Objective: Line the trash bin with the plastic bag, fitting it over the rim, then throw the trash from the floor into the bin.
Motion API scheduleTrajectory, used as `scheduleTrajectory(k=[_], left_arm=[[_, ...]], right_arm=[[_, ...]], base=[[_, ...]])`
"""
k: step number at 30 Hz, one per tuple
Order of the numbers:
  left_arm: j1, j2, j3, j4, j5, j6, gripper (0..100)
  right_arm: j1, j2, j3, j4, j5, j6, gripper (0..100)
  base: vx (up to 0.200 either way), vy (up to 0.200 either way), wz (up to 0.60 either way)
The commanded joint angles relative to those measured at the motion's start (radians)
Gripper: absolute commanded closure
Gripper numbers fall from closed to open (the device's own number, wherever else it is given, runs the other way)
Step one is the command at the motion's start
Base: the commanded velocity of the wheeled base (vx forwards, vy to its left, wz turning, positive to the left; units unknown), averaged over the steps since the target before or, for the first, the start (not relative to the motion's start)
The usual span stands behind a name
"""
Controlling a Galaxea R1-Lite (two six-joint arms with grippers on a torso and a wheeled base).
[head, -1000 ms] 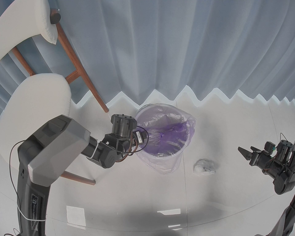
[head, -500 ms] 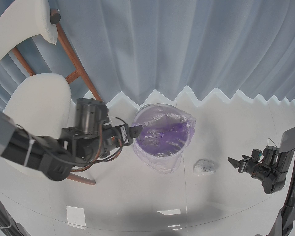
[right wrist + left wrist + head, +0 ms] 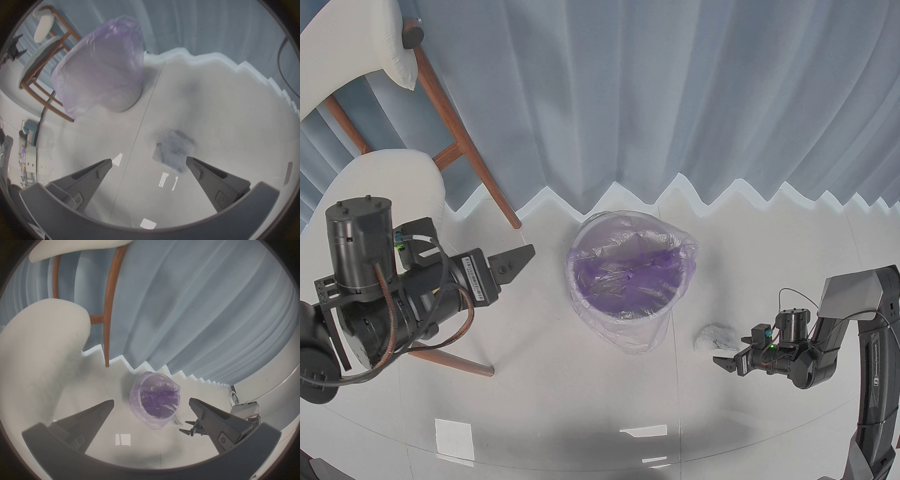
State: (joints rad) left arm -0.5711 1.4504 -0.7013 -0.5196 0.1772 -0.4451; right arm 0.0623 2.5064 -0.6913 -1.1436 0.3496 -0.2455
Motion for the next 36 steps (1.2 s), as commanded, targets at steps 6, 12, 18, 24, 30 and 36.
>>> scheduleTrajectory(k=[6, 12, 18, 24, 30, 36], left_arm=[[0.036, -0.094, 0.039, 0.004, 0.011, 0.003, 0], [0.034, -0.094, 0.037, 0.003, 0.01, 0.003, 0], [0.034, -0.094, 0.034, 0.001, 0.007, 0.063, 0], [0.034, -0.094, 0.032, 0.001, 0.005, 0.068, 0], [0.037, -0.096, 0.039, -0.002, 0.007, 0.068, 0], [0.053, -0.108, 0.046, -0.002, 0.005, 0.068, 0]], right_arm=[[-0.004, 0.015, -0.174, 0.243, 0.025, -0.064, 0], [-0.016, 0.005, -0.287, 0.441, -0.004, -0.064, 0], [-0.016, 0.012, -0.383, 0.564, -0.024, -0.066, 0], [-0.018, 0.02, -0.442, 0.636, -0.037, -0.075, 0], [-0.018, 0.019, -0.461, 0.691, -0.066, -0.081, 100], [-0.018, 0.015, -0.455, 0.703, -0.066, -0.086, 100]], base=[[0.0, 0.0, 0.0], [0.0, 0.0, 0.0], [0.0, 0.0, 0.0], [0.0, 0.0, 0.0], [0.0, 0.0, 0.0], [0.0, 0.0, 0.0]])
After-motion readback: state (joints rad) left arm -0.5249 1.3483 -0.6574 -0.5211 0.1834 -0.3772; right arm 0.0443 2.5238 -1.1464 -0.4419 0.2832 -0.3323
